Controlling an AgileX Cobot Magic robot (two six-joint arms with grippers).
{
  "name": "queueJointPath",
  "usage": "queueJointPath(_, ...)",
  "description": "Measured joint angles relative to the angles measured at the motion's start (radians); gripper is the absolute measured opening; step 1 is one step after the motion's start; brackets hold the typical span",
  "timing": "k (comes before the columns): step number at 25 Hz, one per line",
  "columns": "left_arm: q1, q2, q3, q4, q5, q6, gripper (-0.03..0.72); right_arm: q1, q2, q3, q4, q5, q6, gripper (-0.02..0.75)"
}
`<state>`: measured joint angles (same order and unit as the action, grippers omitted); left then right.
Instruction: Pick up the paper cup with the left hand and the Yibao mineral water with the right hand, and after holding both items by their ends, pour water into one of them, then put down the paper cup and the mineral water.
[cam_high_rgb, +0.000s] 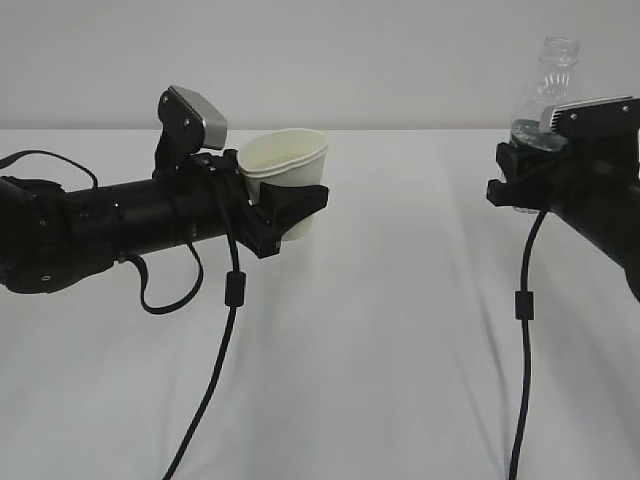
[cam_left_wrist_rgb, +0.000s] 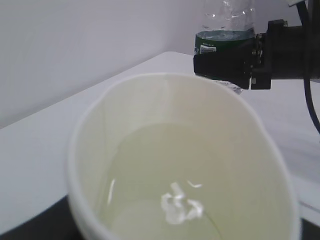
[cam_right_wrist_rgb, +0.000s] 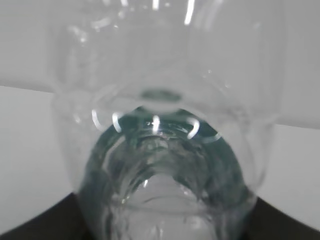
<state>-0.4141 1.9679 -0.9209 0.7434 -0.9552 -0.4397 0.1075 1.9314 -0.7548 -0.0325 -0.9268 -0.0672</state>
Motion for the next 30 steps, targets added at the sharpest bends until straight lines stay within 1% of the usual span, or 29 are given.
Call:
queueJointPath(7,0.0,0.0,0.0,0.004,0.0,0.0,0.398,0.0,0.068,-0.002,0.051,-0.089,-0.006,0.351)
queueJointPath(16,0.0,0.0,0.0,0.006,0.0,0.0,0.398,0.0,0.121,-0.006,0.055,-0.139,-0.029,0.351)
queueJointPath(26,0.0,0.0,0.0,0.008,0.0,0.0,0.398,-0.002,0.145,-0.073,0.055,-0.134,-0.032,0.35)
queueJointPath(30,0.0,0.0,0.0,0.008,0.0,0.0,0.398,-0.002,0.145,-0.106,0.055,-0.101,-0.032,0.35)
